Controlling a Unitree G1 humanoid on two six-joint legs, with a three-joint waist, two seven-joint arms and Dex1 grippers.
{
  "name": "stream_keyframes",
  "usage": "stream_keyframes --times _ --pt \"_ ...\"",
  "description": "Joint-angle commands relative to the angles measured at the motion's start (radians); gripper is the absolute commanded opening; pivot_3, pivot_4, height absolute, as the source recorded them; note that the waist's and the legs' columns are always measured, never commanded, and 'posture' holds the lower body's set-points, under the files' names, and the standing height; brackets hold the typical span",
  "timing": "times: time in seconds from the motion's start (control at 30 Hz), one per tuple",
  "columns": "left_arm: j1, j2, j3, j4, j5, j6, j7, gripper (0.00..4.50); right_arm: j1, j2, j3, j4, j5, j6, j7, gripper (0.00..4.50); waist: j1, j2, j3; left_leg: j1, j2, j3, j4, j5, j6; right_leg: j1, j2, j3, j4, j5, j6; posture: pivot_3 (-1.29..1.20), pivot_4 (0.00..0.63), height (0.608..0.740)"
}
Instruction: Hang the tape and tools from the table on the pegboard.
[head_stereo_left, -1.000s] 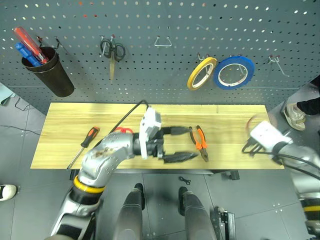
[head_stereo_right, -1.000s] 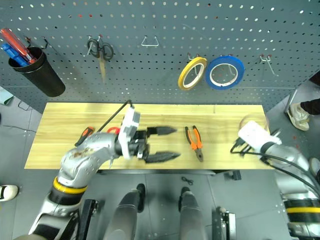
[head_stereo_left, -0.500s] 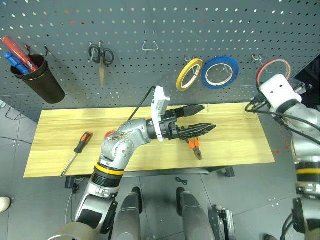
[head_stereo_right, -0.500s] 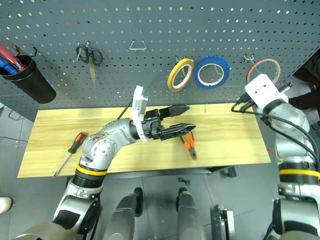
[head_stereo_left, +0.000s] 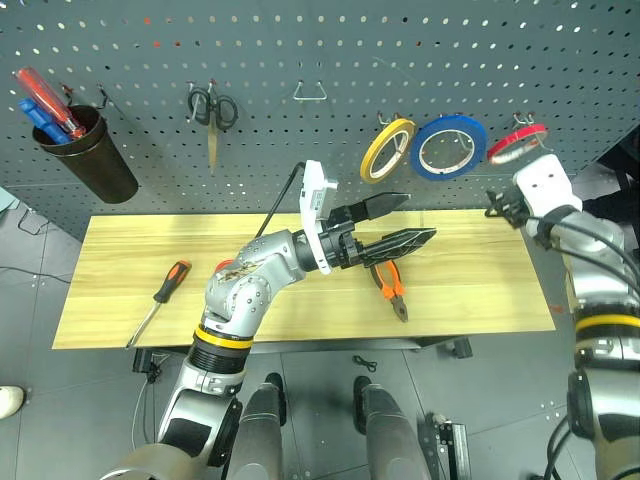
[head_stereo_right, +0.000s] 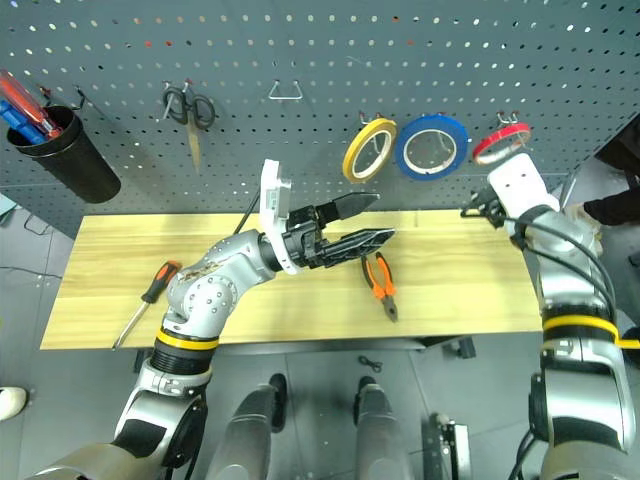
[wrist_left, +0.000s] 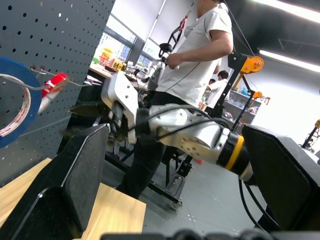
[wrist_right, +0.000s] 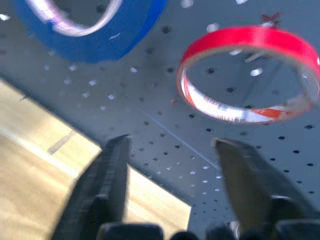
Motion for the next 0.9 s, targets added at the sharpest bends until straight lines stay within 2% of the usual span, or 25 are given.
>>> stream_keyframes --times 0.03,0.2,0.27,0.33,0.4,0.6,0.7,0.9 --pt "0.081 0.074 -0.008 -0.080 0.010 0.012 -0.032 4.50 0.178 0.013 -0.044 -0.287 0.070 0.144 0.032 4.48 0.001 0.000 0.000 0.000 0.000 0.000 0.000 0.000 0.000 0.000 0.000 0.000 0.000 0.000 0.000 0.02 0.320 0.740" --pt "0.263 0.273 0.017 -0.173 0.000 0.048 -0.106 4.50 0.322 0.051 0.069 -0.678 0.201 0.721 0.152 4.48 -0.013 0.001 0.000 0.001 0.001 0.000 0.001 0.000 0.000 -0.001 0.000 0.001 0.002 -0.001 0.001 0.02 0.329 0.740" --pt "0.344 0.366 0.037 -0.203 -0.001 0.058 -0.149 4.50 0.293 0.085 0.096 -0.750 0.251 0.919 0.148 4.48 -0.025 0.001 -0.001 0.002 0.002 0.000 0.002 0.000 -0.001 -0.001 0.002 0.002 0.003 -0.002 0.002 0.04 0.336 0.740" --pt "0.413 0.442 0.070 -0.232 -0.022 0.076 -0.175 4.50 0.216 0.139 0.103 -0.740 0.281 1.081 0.116 4.48 -0.024 0.001 -0.001 0.005 0.004 0.000 0.001 0.001 0.000 -0.001 0.003 0.002 0.005 -0.005 -0.006 0.06 0.346 0.740" --pt "0.481 0.497 0.124 -0.247 -0.033 0.082 -0.178 4.50 0.135 0.184 0.138 -0.671 0.270 1.125 0.090 4.48 -0.025 0.001 0.000 0.004 0.004 0.000 0.000 0.001 0.000 -0.002 0.003 0.002 0.006 -0.004 -0.008 0.08 0.350 0.740" --pt "0.612 0.526 0.248 -0.300 -0.081 0.117 -0.100 4.50 -0.002 0.277 0.188 -0.463 0.247 1.150 0.010 4.48 0.015 0.001 0.000 0.002 0.004 0.000 -0.001 0.001 0.001 -0.003 0.003 0.000 0.002 -0.003 -0.010 0.13 0.358 0.740" --pt "0.667 0.523 0.281 -0.356 -0.106 0.134 -0.059 4.50 -0.049 0.319 0.213 -0.365 0.237 1.130 -0.007 4.48 0.025 0.001 0.000 -0.001 0.004 0.001 -0.001 0.002 0.002 -0.003 0.002 0.001 -0.001 -0.005 -0.008 0.15 0.372 0.740" --pt "0.705 0.518 0.299 -0.422 -0.141 0.159 0.001 4.50 -0.101 0.334 0.240 -0.222 0.198 1.044 -0.037 4.48 0.045 0.002 0.000 -0.001 0.004 0.001 -0.004 0.002 0.002 -0.003 0.002 0.000 -0.001 -0.007 -0.005 0.19 0.381 0.740"
